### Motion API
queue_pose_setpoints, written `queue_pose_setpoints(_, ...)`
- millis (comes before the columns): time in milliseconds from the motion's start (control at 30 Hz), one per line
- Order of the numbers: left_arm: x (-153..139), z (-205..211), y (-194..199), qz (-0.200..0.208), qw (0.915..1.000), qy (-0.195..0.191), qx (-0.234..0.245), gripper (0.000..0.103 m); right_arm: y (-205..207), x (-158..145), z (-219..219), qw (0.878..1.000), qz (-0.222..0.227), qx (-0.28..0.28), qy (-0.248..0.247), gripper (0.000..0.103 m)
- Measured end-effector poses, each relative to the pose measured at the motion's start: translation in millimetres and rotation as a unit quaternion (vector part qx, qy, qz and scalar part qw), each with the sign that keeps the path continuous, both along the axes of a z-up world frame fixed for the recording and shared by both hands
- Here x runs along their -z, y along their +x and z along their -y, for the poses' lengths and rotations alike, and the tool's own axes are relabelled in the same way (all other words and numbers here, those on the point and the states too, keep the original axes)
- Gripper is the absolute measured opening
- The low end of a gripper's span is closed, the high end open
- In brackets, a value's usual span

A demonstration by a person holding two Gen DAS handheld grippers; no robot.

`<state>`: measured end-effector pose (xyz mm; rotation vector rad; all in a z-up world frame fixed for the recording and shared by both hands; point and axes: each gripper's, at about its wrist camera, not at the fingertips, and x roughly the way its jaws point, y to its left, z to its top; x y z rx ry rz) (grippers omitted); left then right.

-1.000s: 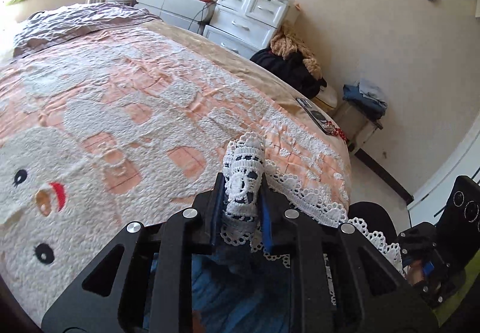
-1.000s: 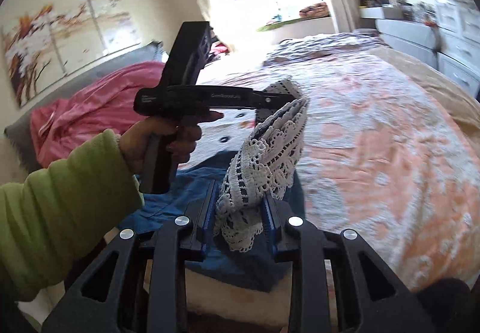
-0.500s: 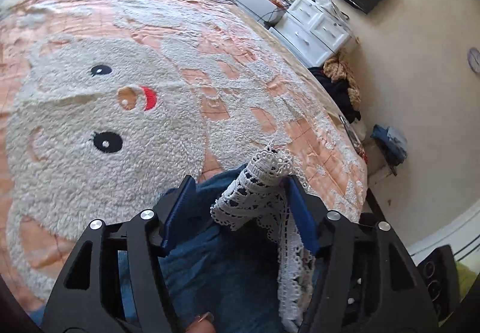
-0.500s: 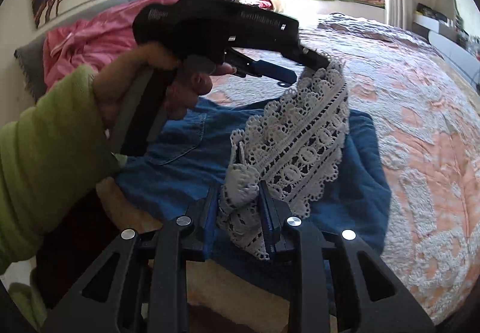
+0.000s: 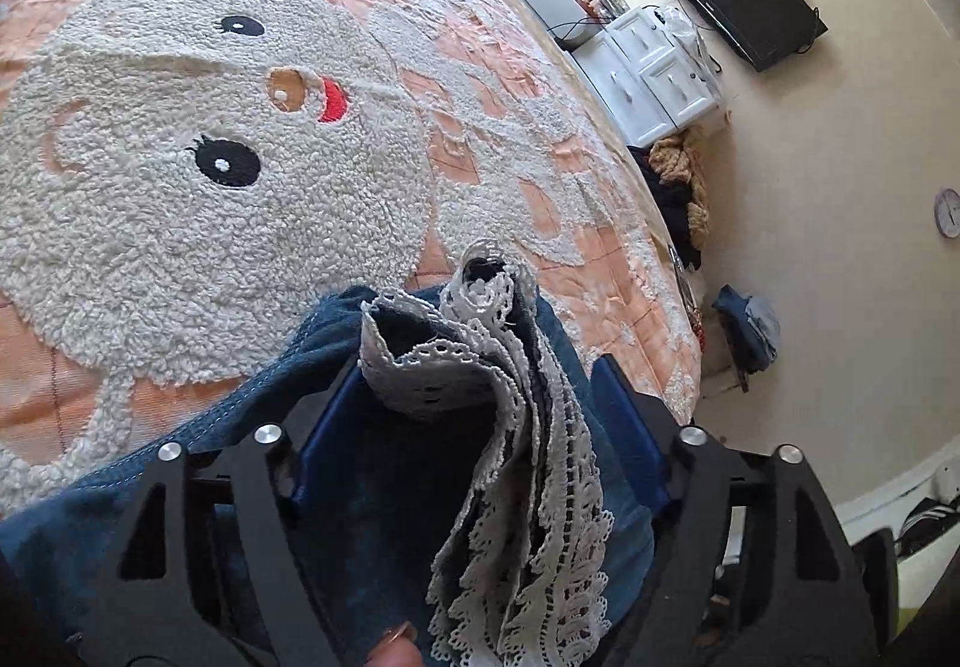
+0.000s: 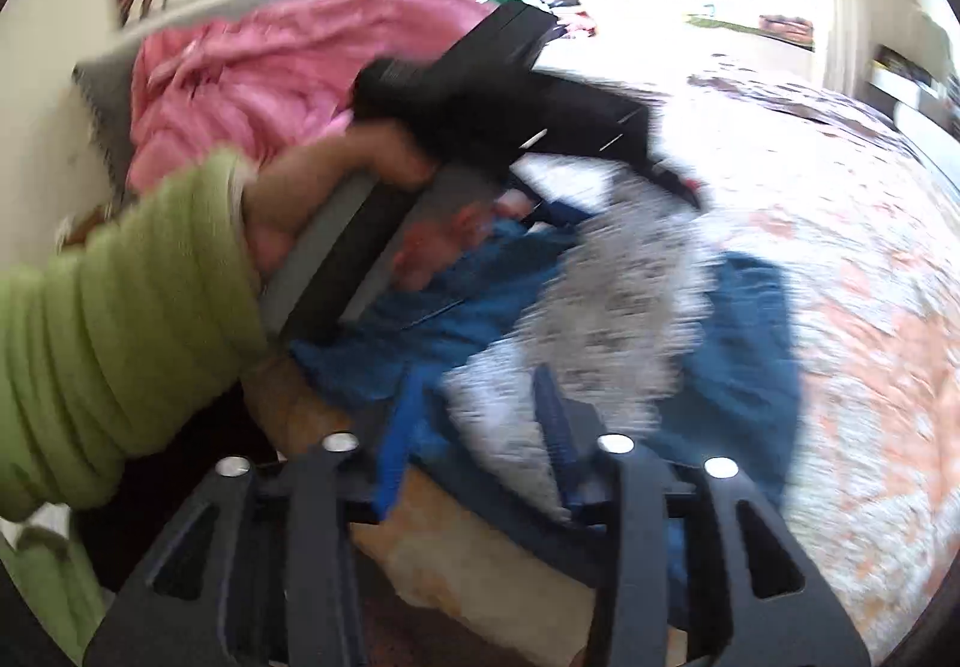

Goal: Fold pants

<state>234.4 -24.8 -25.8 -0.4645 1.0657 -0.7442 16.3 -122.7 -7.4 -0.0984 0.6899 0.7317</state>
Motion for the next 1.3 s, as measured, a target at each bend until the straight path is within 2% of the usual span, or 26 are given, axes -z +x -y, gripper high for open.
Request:
queue_pose_setpoints(133,-1,8,4,0.004,1.0000,0.004,0.004,0.063,30,-18,56,0.996,0.006,0.089,0.029,0.049)
queue_pose_setpoints(200,-1,12,4,0.012,0.9998,0.017,0.005,0.044,64,-18,78,0.991,-0.018,0.129,0.027,0.051)
queue_pose_setpoints(267,2,12,5,0.009,0.9999,0.011,0.010,0.033,96,-13,88,0.988,-0.047,0.149,0.016,0.051)
queue_pose_setpoints(400,2,6,2,0.011,0.9998,-0.004,0.013,0.029,152,9,95,0.983,-0.129,0.127,0.031,0.051)
queue_pose_setpoints(567,-11,-3,-7,0.028,0.9988,-0.029,0.027,0.027,191,38,78,0.976,-0.188,0.104,0.028,0.051)
queue_pose_setpoints(600,-15,-5,-11,0.037,0.9985,-0.027,0.031,0.027,196,43,74,0.974,-0.205,0.092,0.037,0.046)
queue_pose_setpoints(633,-19,-7,-14,0.044,0.9983,-0.023,0.032,0.027,197,46,73,0.972,-0.214,0.082,0.051,0.033)
queue_pose_setpoints(700,-24,-7,-17,0.056,0.9979,-0.009,0.031,0.027,192,41,77,0.975,-0.196,0.081,0.064,0.014)
queue_pose_setpoints(833,-17,-9,-13,0.051,0.9985,0.010,0.018,0.027,182,26,96,0.975,-0.160,0.119,0.094,0.011)
queue_pose_setpoints(933,-8,-7,-10,0.041,0.9986,0.034,0.008,0.027,184,27,92,0.979,-0.136,0.137,0.058,0.011)
queue_pose_setpoints(1033,6,-7,-5,0.024,0.9972,0.069,-0.013,0.032,194,42,85,0.979,-0.142,0.144,0.040,0.013)
queue_pose_setpoints(1167,8,-13,-3,0.012,0.9986,0.047,-0.021,0.035,194,41,91,0.978,-0.135,0.155,0.043,0.033)
queue_pose_setpoints(1200,7,-16,-4,0.009,0.9989,0.039,-0.022,0.035,191,40,92,0.978,-0.130,0.158,0.046,0.044)
queue_pose_setpoints(1233,6,-18,-5,0.006,0.9991,0.034,-0.023,0.035,189,38,95,0.978,-0.123,0.161,0.047,0.049)
queue_pose_setpoints(1300,4,-21,-8,0.006,0.9992,0.033,-0.023,0.035,184,34,99,0.979,-0.113,0.164,0.051,0.049)
